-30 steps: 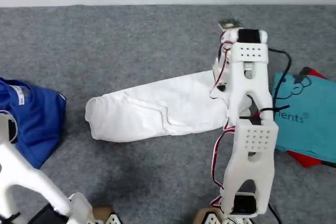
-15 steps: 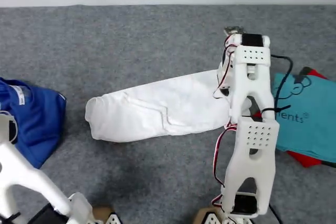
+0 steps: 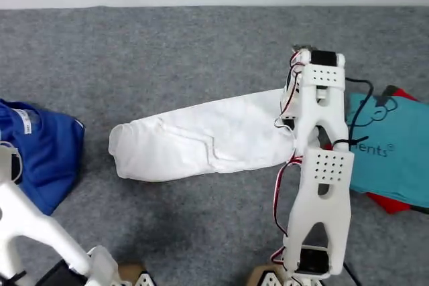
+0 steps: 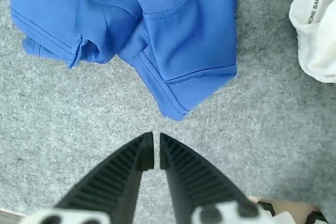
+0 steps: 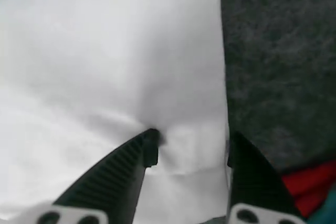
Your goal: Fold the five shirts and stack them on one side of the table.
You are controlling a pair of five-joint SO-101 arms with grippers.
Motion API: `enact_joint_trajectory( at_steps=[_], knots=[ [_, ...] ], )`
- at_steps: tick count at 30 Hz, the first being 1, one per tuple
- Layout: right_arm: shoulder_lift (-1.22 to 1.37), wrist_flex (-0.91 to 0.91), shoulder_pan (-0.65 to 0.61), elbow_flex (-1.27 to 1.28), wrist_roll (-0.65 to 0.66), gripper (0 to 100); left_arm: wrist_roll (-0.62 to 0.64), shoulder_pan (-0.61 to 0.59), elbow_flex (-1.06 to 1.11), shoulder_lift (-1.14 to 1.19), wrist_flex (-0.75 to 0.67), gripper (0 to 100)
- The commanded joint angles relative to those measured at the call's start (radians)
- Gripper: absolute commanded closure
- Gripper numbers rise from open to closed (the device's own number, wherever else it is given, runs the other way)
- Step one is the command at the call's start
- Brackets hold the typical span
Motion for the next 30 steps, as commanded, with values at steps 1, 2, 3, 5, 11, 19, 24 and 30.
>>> enact_joint_trajectory(
  at_steps=[1,2,3,5,11,19,24,30],
  knots=[
    [-0.002,0.038,-0.051,-0.038,-0.014,80.8,-0.012,0.005,-0.002,-0.029,0.021,96],
    [-0.001,0.036,-0.053,-0.041,-0.014,84.3,-0.012,0.005,-0.002,-0.029,0.021,96],
    [-0.004,0.036,-0.054,-0.043,-0.014,88.8,-0.012,0.005,-0.002,-0.029,0.021,96],
    [-0.013,0.036,-0.054,-0.044,-0.009,98.8,-0.012,0.005,-0.002,-0.029,0.021,96],
    [-0.101,0.042,-0.054,-0.054,0.084,98.8,-0.012,0.005,-0.002,-0.029,0.021,96],
    [-0.41,0.044,-0.206,0.083,0.161,98.9,-0.011,0.006,-0.001,-0.029,0.021,96],
    [-0.61,0.041,-0.429,0.233,0.166,98.9,-0.008,0.005,-0.001,-0.032,0.021,96],
    [-0.611,-0.008,-0.667,0.249,0.164,98.9,-0.008,0.005,-0.001,-0.035,0.021,96]
  ],
)
